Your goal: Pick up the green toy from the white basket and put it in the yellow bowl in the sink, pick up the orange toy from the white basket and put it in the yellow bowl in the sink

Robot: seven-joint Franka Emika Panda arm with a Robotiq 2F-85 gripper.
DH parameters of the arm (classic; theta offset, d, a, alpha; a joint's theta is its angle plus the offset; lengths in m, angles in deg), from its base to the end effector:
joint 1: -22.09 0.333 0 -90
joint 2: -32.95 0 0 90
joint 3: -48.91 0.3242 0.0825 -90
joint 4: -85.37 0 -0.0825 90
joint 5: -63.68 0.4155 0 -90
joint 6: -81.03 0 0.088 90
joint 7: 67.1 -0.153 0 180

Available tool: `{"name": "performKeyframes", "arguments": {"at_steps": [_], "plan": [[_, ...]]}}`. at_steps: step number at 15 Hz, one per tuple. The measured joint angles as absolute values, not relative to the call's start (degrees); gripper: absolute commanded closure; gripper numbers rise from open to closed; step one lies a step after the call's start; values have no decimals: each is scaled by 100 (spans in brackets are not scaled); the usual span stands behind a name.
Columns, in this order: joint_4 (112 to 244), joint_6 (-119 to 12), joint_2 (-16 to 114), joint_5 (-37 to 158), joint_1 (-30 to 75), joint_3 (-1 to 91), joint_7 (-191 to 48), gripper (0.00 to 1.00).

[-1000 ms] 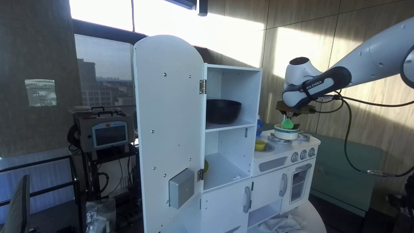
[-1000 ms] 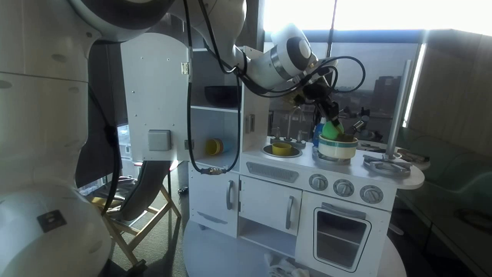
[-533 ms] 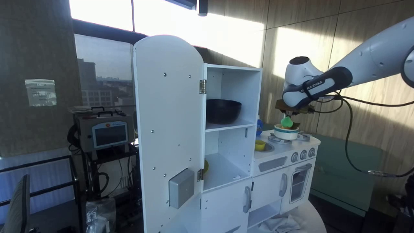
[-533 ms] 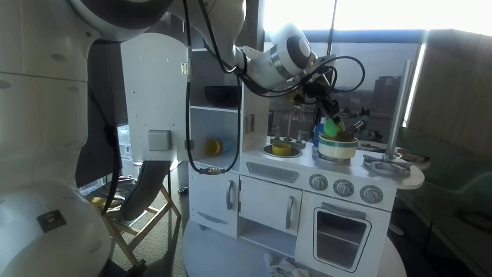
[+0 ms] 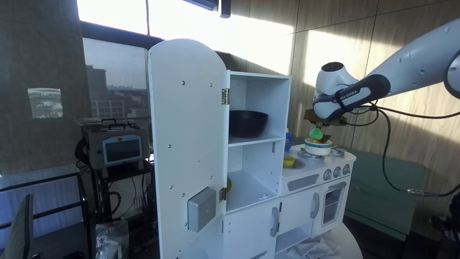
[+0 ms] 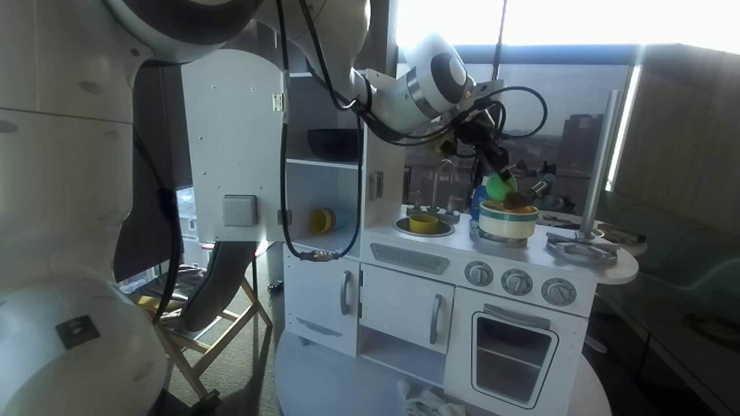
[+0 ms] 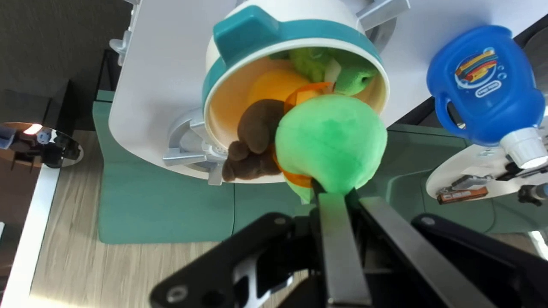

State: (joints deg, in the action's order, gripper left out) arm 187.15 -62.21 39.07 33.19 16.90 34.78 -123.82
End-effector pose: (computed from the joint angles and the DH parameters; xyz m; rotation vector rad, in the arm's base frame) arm 0.6571 -0.2353 0.5287 2.3907 -1.2867 1.0210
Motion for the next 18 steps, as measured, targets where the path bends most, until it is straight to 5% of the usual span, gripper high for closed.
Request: {"name": "performKeyframes", "arguments": {"at_steps": [7,18], "plan": [[18692,-6425,3786,3339,1691,3572,-12466,91],[18810,-6460,3727,6265,1762,4346,-10498,90]]}}
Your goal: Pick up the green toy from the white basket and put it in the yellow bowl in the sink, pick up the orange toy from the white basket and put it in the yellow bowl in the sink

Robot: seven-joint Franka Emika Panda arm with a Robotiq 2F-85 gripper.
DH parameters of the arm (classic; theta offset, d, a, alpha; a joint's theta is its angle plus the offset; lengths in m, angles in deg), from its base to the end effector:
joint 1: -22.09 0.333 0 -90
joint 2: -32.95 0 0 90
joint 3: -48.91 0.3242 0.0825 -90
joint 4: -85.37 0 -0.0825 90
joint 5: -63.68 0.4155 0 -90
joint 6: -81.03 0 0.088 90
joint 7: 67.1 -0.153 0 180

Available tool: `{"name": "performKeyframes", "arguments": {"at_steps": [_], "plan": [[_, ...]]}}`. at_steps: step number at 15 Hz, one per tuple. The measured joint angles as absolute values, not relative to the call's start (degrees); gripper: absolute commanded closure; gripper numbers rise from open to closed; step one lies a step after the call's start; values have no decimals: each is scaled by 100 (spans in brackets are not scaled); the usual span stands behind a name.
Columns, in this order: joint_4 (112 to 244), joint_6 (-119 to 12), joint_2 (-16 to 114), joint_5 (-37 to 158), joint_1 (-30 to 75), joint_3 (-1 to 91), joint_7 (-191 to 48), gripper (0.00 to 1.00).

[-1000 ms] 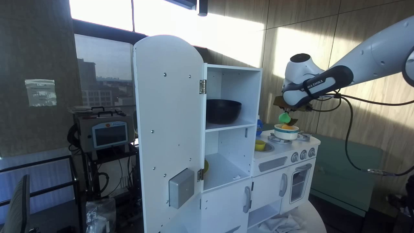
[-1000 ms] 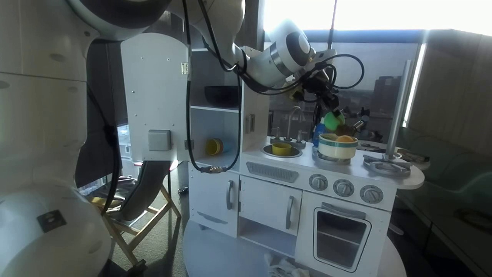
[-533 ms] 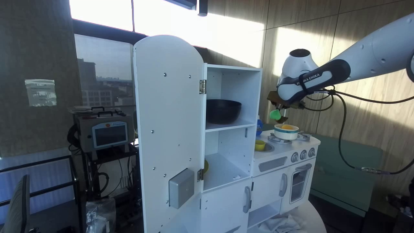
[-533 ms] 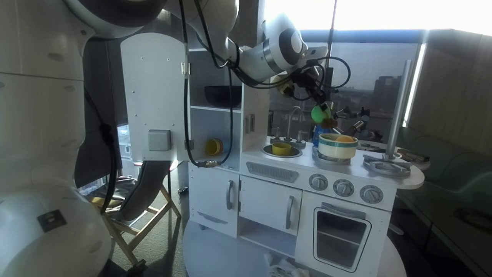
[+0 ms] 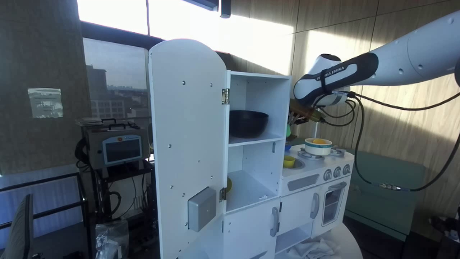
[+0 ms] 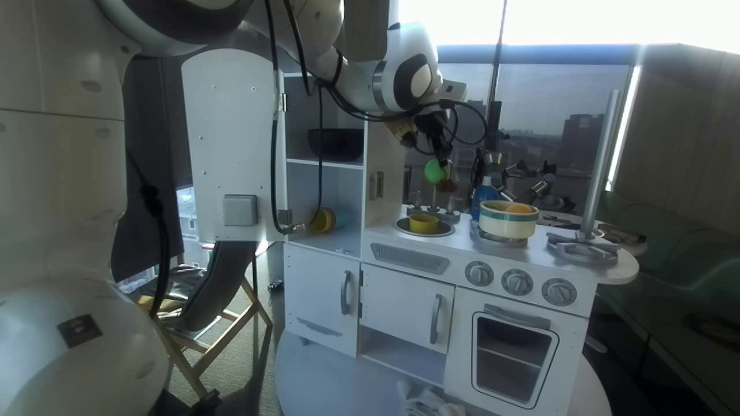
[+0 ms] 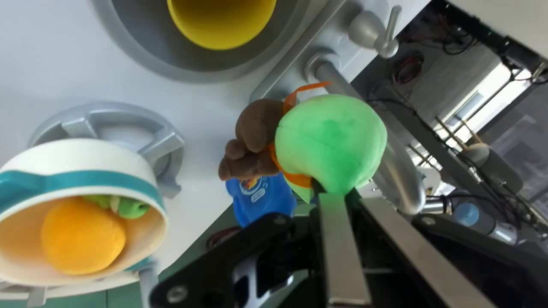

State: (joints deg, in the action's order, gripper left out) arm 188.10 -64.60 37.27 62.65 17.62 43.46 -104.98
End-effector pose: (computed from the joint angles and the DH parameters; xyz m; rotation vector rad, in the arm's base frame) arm 0.6821 -0.1178 0.5426 -2.6048 1.1325 -0.9728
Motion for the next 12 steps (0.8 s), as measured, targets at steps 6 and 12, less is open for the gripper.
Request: {"name": "performKeyframes", "arguments": {"at_steps": [6,12], "plan": [[18970,-5870,3855,6840,1793,4453,-9736,90],[19137,-5471,3841,6849,1792,4444,-9360,60]]}}
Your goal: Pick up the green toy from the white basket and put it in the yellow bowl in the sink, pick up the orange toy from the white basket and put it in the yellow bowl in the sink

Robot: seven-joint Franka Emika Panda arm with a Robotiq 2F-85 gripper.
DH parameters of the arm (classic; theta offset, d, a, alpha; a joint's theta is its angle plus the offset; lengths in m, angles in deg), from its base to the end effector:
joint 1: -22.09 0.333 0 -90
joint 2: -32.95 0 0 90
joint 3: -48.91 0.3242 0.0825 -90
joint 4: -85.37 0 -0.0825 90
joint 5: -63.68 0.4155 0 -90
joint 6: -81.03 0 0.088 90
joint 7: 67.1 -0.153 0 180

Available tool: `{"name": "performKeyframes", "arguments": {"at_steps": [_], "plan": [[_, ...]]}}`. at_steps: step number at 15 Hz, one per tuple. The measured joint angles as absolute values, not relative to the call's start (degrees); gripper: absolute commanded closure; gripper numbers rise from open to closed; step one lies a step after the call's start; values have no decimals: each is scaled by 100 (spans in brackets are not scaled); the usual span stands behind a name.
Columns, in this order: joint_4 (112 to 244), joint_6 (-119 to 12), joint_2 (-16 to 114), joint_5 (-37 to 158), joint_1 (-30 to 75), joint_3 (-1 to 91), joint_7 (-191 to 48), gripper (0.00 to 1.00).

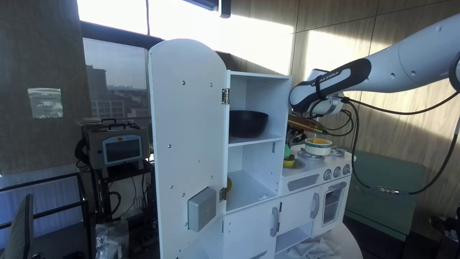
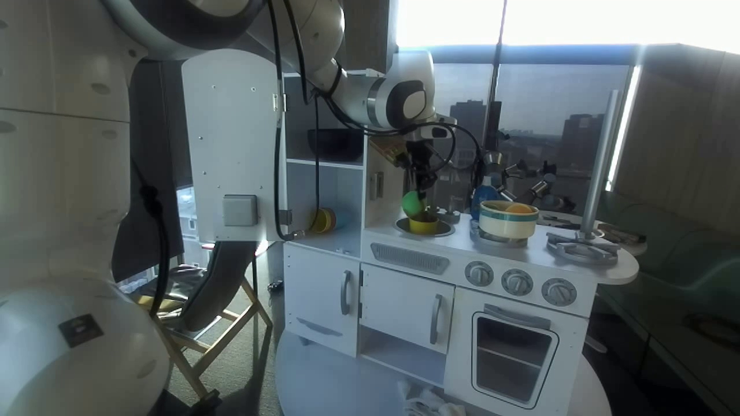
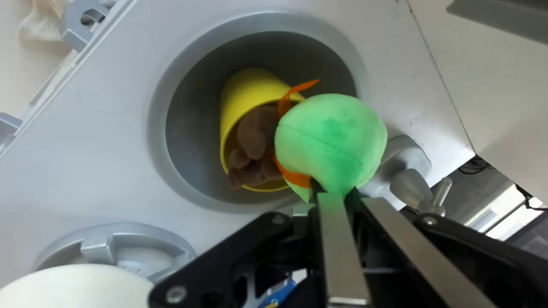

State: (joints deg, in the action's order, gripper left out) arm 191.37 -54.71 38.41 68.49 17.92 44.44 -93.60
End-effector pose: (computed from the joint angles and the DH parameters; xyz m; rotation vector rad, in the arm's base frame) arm 0.6661 -0.0962 0.4697 -2.7926 0.9548 -0.6129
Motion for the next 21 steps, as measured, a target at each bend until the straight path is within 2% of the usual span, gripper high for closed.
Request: {"name": "performKeyframes", "arguments": {"at_steps": [8,21], "plan": [[19174,-5424,3790,6834,1772,4365,-9288,2],[18560,-5693,3928,6482,1202,3607,-10068,0]]}}
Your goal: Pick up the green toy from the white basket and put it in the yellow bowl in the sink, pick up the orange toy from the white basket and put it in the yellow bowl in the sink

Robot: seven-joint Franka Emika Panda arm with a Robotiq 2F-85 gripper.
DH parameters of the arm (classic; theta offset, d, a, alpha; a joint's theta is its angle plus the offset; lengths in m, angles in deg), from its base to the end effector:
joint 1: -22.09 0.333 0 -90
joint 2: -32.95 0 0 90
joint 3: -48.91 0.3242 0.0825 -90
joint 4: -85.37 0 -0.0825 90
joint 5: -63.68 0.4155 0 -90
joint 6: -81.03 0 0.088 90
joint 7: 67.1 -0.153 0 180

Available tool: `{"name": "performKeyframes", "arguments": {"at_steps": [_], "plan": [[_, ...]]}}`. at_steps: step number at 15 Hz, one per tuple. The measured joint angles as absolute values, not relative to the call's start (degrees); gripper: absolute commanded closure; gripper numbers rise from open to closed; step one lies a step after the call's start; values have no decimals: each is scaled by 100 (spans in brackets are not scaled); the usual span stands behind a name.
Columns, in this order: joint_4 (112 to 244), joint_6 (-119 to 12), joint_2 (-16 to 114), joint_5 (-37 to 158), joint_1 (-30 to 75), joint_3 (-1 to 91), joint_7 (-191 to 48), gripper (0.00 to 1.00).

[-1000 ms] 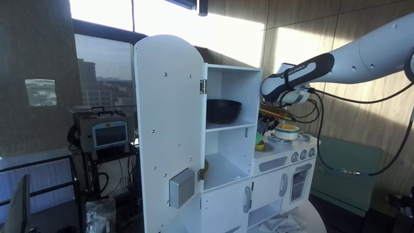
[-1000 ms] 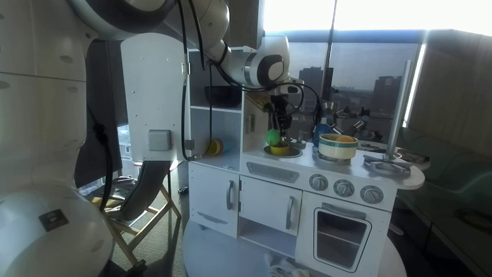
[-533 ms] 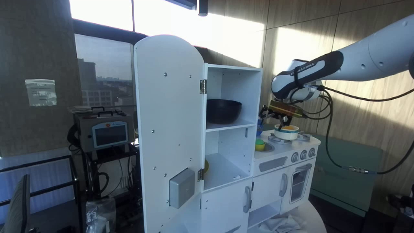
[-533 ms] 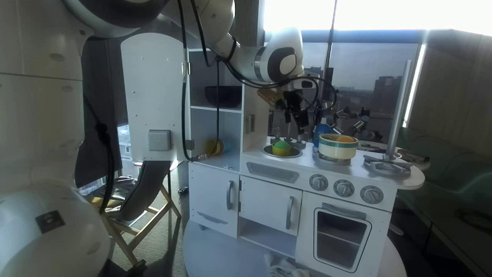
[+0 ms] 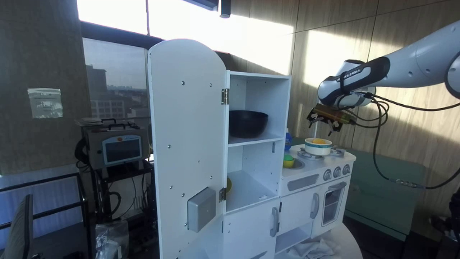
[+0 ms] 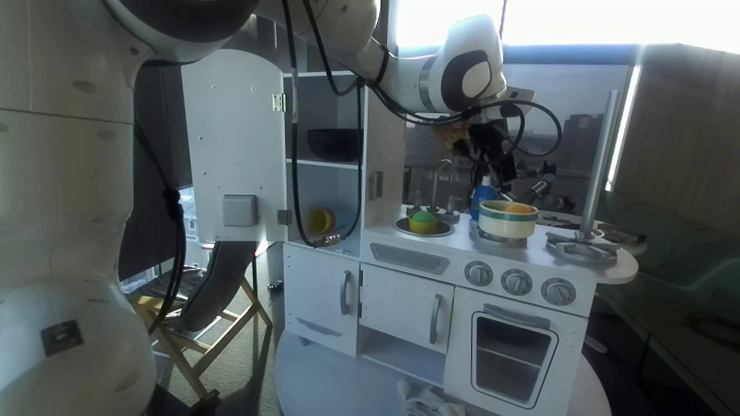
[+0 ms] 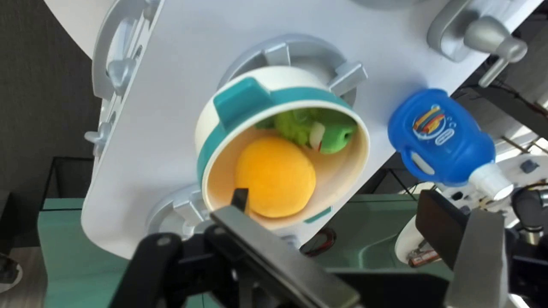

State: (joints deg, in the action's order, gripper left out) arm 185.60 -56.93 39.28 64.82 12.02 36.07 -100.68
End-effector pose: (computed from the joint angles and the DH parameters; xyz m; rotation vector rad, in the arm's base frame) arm 0.6416 -0.2643 0.5239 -2.6244 1.4145 -0.8398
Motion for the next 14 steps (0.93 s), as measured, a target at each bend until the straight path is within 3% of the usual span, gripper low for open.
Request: {"name": "performKeyframes", "arguments": {"at_steps": [14], "plan": [[16960,-5185,5454,6418,1150,3469,-10638,0]]}}
